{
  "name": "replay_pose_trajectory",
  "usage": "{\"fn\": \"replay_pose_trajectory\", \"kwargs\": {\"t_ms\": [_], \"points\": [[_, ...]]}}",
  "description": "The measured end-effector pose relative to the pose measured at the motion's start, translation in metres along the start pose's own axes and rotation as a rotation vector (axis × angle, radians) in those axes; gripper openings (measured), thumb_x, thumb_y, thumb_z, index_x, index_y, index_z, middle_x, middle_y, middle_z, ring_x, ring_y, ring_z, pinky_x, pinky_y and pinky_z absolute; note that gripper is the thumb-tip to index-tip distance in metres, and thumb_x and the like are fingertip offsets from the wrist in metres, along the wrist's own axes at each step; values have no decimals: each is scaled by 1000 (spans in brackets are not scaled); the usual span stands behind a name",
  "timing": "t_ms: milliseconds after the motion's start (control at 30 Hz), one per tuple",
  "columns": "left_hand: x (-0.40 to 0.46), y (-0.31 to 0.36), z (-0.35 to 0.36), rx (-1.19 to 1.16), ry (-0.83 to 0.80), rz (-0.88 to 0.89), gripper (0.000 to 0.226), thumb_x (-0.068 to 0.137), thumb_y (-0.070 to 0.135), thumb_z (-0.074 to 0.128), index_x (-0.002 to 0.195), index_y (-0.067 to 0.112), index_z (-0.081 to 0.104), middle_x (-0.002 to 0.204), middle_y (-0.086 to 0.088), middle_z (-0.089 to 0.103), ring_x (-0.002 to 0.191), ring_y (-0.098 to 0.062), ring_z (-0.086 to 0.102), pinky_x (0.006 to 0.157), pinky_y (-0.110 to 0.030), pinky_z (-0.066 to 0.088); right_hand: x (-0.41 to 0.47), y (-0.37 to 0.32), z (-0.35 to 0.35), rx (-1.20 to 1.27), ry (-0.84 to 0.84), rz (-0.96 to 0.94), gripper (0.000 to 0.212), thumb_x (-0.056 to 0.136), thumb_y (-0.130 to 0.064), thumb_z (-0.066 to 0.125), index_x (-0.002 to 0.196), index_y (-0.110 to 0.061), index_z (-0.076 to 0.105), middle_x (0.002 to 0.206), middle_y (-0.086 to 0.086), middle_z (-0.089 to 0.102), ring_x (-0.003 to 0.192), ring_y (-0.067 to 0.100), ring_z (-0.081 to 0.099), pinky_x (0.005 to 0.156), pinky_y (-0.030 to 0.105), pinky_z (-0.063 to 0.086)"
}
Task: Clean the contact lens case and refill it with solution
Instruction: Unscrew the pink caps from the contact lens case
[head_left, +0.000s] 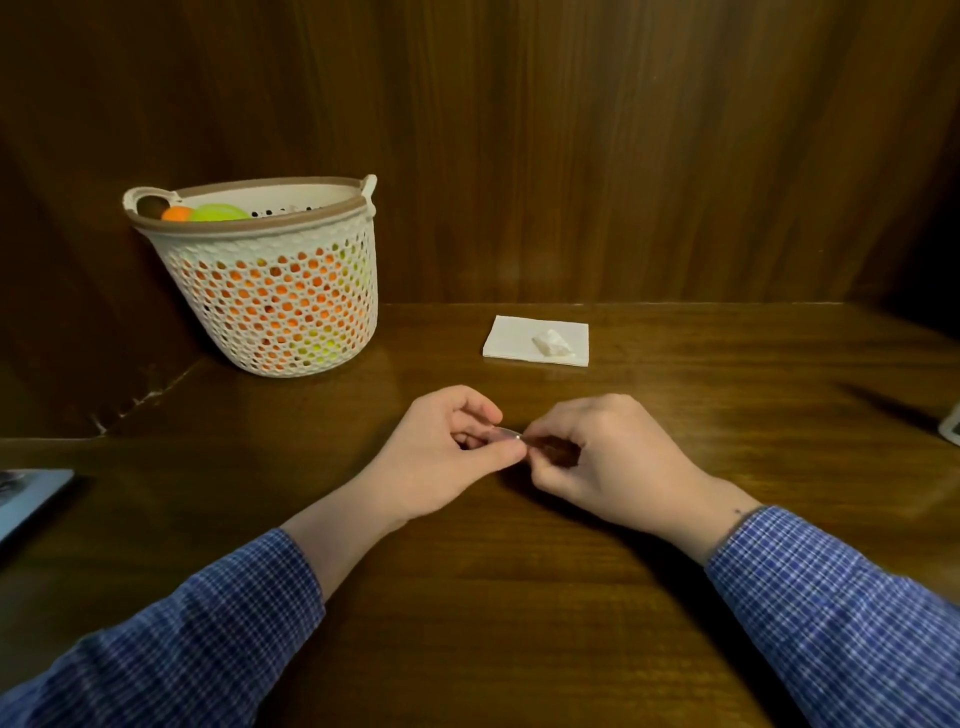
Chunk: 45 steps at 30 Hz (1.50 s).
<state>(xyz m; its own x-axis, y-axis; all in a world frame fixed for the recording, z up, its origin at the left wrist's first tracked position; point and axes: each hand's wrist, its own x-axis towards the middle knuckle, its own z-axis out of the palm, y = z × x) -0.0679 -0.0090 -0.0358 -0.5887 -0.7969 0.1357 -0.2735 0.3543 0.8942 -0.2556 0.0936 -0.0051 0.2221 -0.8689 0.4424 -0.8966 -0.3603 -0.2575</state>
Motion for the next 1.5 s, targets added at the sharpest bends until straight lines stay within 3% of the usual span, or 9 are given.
{"fn": "replay_pose_trajectory", "kwargs": {"t_ms": [400, 600, 733, 867, 1033, 1133, 1233, 1433, 1500], "points": [[0, 4, -1, -2, -29, -50, 40, 80, 32, 88, 112, 32, 63, 95, 14, 79, 87, 2, 72, 67, -12, 53, 1, 3, 5, -37, 45, -24, 27, 93, -39, 59, 95, -22, 80, 82, -5, 75, 71, 10, 67, 67, 32, 58], [-2, 10, -8, 26, -88, -69, 47, 80, 30, 88, 119, 32, 62, 103, 14, 78, 94, 1, 72, 73, -15, 54, 0, 8, 0, 74, 41, 18, 28, 92, -45, 64, 105, -26, 80, 90, -14, 76, 78, 0, 67, 71, 19, 58], [-5, 10, -10, 116, -180, -20, 55, 80, 22, 89, 125, 32, 60, 107, 20, 76, 101, 1, 69, 81, -17, 53, -5, 21, 0, 279, 109, 152, 14, 93, -34, 68, 102, -29, 79, 91, -20, 75, 85, -2, 69, 73, 15, 56], [-7, 8, -10, 198, -263, 14, 68, 77, 25, 91, 133, 32, 54, 111, 21, 75, 106, 2, 67, 88, -12, 47, -3, 25, 8, 434, 157, 302, 12, 97, -24, 69, 90, -30, 77, 80, -15, 74, 76, 0, 69, 66, 12, 52], [-5, 6, -11, 228, -291, 35, 74, 76, 32, 92, 136, 41, 48, 113, 21, 73, 111, 2, 65, 88, -8, 44, 0, 28, 16, 522, 150, 417, 15, 98, -24, 67, 87, -26, 77, 84, -8, 76, 76, 12, 71, 70, 24, 58], [-6, 6, -9, 229, -263, 48, 76, 75, 34, 92, 137, 43, 47, 111, 24, 73, 108, 4, 65, 87, -11, 45, -1, 24, 16, 527, 194, 412, 3, 94, -27, 73, 93, -29, 71, 89, -9, 73, 78, 9, 69, 70, 24, 59], [-6, 4, -10, 222, -206, 64, 81, 75, 33, 92, 142, 37, 46, 109, 19, 75, 105, 4, 67, 86, -12, 47, -6, 21, 9, 428, 289, 286, 11, 87, -31, 77, 86, -32, 66, 84, -13, 67, 76, 6, 62, 66, 18, 54], [-6, 1, -12, 203, -133, 74, 86, 72, 29, 94, 143, 32, 46, 107, 12, 75, 101, 6, 68, 82, -5, 49, -8, 15, 18, 292, -52, 240, 25, 81, -61, 68, 89, -37, 72, 77, -17, 70, 73, 1, 64, 57, 15, 47], [-6, 1, -11, 207, -133, 76, 86, 72, 30, 95, 143, 33, 46, 107, 13, 75, 101, 6, 68, 82, -4, 49, -7, 17, 20, 241, -61, 255, 28, 82, -61, 67, 94, -37, 74, 79, -16, 71, 74, 0, 64, 56, 15, 47]]}}
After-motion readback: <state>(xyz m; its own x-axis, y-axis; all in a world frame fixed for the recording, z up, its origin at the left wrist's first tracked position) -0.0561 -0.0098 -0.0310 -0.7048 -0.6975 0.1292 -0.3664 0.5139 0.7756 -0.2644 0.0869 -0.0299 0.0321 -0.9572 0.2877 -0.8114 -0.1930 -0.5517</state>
